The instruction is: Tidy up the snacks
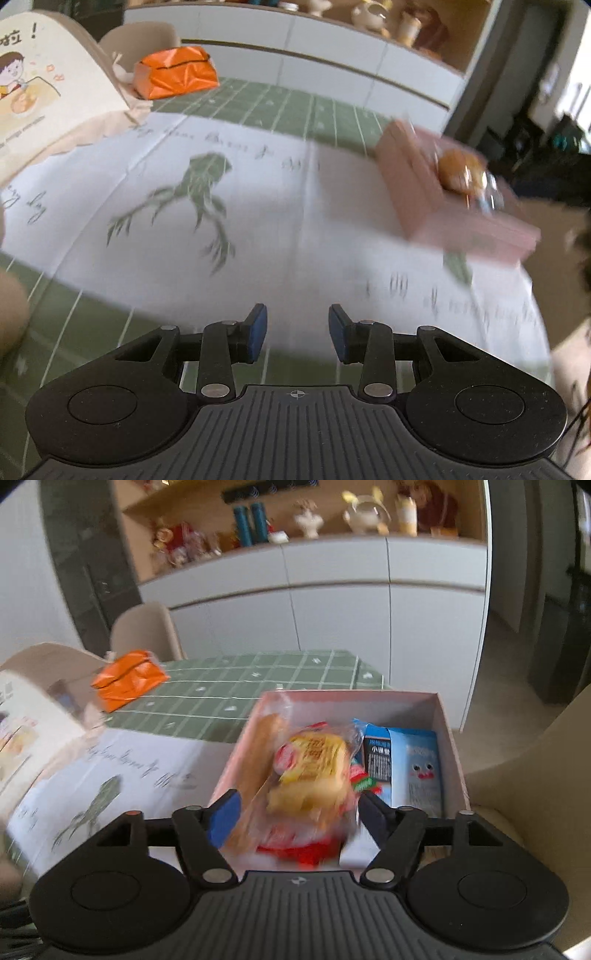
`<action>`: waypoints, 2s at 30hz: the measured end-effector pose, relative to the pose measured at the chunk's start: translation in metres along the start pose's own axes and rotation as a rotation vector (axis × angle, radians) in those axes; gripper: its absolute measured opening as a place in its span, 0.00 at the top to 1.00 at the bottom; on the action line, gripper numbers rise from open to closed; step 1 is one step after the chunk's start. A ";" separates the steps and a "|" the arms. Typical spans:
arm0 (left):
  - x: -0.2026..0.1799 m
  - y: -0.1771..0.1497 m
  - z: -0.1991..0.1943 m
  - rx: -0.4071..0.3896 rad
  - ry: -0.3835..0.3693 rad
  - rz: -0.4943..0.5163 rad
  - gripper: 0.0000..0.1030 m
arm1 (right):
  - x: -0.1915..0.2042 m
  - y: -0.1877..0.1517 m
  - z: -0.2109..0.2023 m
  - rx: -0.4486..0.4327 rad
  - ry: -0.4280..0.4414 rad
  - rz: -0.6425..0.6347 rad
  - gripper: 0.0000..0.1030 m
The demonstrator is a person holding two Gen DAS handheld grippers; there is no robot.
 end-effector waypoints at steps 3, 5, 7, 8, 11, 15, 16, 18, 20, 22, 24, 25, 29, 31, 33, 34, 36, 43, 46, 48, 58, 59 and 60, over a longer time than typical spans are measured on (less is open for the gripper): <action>-0.006 -0.026 -0.012 0.008 0.009 0.082 0.60 | 0.013 -0.031 -0.037 -0.006 0.004 -0.036 0.21; -0.009 -0.042 -0.020 -0.016 0.023 0.127 0.60 | 0.021 -0.061 -0.053 0.034 0.009 -0.047 0.21; -0.012 -0.055 -0.029 -0.041 0.024 0.149 0.60 | 0.030 -0.096 -0.059 0.105 0.007 -0.041 0.21; -0.012 -0.060 -0.031 -0.049 0.024 0.153 0.60 | 0.035 -0.113 -0.060 0.144 0.006 -0.032 0.21; -0.015 -0.066 -0.034 -0.067 0.031 0.147 0.60 | 0.052 -0.152 -0.059 0.221 -0.018 -0.017 0.21; -0.023 -0.065 -0.028 -0.085 0.024 0.154 0.46 | 0.073 -0.171 -0.057 0.175 -0.065 -0.050 0.20; -0.024 -0.065 -0.026 -0.093 0.014 0.164 0.42 | 0.075 -0.171 -0.055 0.162 -0.069 -0.054 0.20; -0.029 -0.065 -0.020 -0.113 0.013 0.206 0.36 | 0.076 -0.169 -0.049 0.136 -0.100 -0.047 0.20; -0.034 -0.066 -0.015 -0.132 0.038 0.246 0.36 | 0.072 -0.167 -0.042 0.111 -0.149 -0.037 0.20; -0.033 -0.066 -0.011 -0.158 0.052 0.243 0.34 | 0.067 -0.166 -0.039 0.088 -0.174 -0.017 0.17; -0.032 -0.063 -0.009 -0.168 0.063 0.227 0.36 | 0.063 -0.167 -0.038 0.067 -0.186 -0.013 0.15; -0.031 -0.061 -0.007 -0.170 0.066 0.219 0.36 | 0.064 -0.169 -0.037 0.059 -0.191 -0.012 0.11; -0.031 -0.053 -0.001 -0.174 0.079 0.203 0.36 | 0.059 -0.172 -0.032 0.042 -0.232 0.023 0.00; -0.034 -0.054 0.001 -0.177 0.090 0.223 0.35 | 0.059 -0.173 -0.032 0.028 -0.246 0.037 0.00; -0.034 -0.053 0.001 -0.179 0.087 0.222 0.35 | 0.061 -0.173 -0.031 0.017 -0.260 0.050 0.00; -0.034 -0.053 0.002 -0.181 0.086 0.225 0.35 | 0.062 -0.173 -0.031 0.013 -0.267 0.055 0.00; -0.034 -0.052 0.003 -0.180 0.082 0.230 0.35 | 0.063 -0.175 -0.030 -0.002 -0.275 0.063 0.00; -0.035 -0.053 0.002 -0.176 0.068 0.243 0.36 | 0.065 -0.178 -0.030 -0.046 -0.268 0.055 0.00; -0.037 -0.055 0.001 -0.176 0.060 0.256 0.36 | 0.065 -0.178 -0.031 -0.046 -0.268 0.056 0.00; -0.037 -0.055 0.001 -0.177 0.059 0.257 0.37 | 0.065 -0.178 -0.031 -0.046 -0.267 0.055 0.00; -0.038 -0.056 0.000 -0.176 0.058 0.254 0.37 | 0.066 -0.178 -0.031 -0.046 -0.267 0.055 0.00; -0.038 -0.056 0.000 -0.176 0.058 0.254 0.37 | 0.066 -0.178 -0.031 -0.046 -0.267 0.055 0.00; -0.038 -0.056 0.000 -0.177 0.057 0.254 0.37 | 0.066 -0.178 -0.031 -0.046 -0.267 0.055 0.00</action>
Point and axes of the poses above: each gripper's, at about its wrist camera, not at the fingertips, and z roughly the way its jaws point, x to its left, y to its top, the point moved 1 cm from there along z, roughly the way its jaws point, and after that the axes turned 3 degrees about -y, right-handed, at the moved point
